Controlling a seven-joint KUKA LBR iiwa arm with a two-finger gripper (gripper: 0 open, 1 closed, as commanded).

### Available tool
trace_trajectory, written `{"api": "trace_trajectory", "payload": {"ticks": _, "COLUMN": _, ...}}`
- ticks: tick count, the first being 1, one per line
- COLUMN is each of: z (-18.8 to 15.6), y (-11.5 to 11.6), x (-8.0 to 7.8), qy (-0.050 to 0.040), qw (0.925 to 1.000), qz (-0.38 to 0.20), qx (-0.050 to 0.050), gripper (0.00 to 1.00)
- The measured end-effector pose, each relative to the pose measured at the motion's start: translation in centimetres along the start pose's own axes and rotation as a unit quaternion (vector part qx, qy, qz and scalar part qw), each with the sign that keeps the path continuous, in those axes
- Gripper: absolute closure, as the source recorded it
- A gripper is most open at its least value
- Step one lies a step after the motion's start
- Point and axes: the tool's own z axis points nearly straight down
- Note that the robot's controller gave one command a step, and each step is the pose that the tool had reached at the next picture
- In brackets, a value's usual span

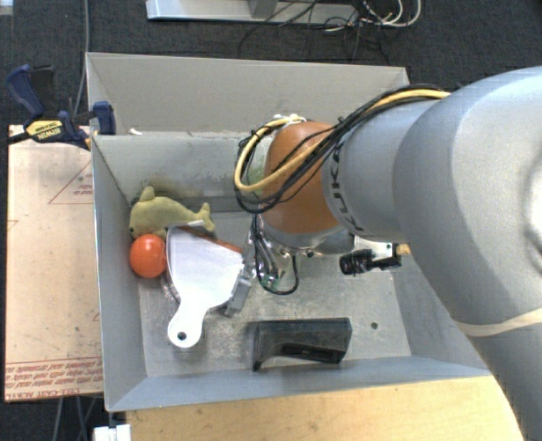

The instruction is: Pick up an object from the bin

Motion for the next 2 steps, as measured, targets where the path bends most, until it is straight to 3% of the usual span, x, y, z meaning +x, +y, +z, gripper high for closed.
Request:
{"api": "trace_trajectory", "payload": {"ticks": 1, "z": -1.0, "y": 4.7, "x": 4.4, "qy": 0.0009, "qw": 0.9984, "qz": 0.056, "qx": -0.001, "gripper": 0.00}}
{"api": "trace_trajectory", "payload": {"ticks": 2, "z": -0.6, "y": 7.8, "x": 3.1, "qy": 0.0010, "qw": 0.9960, "qz": 0.089, "qx": 0.003, "gripper": 0.00}}
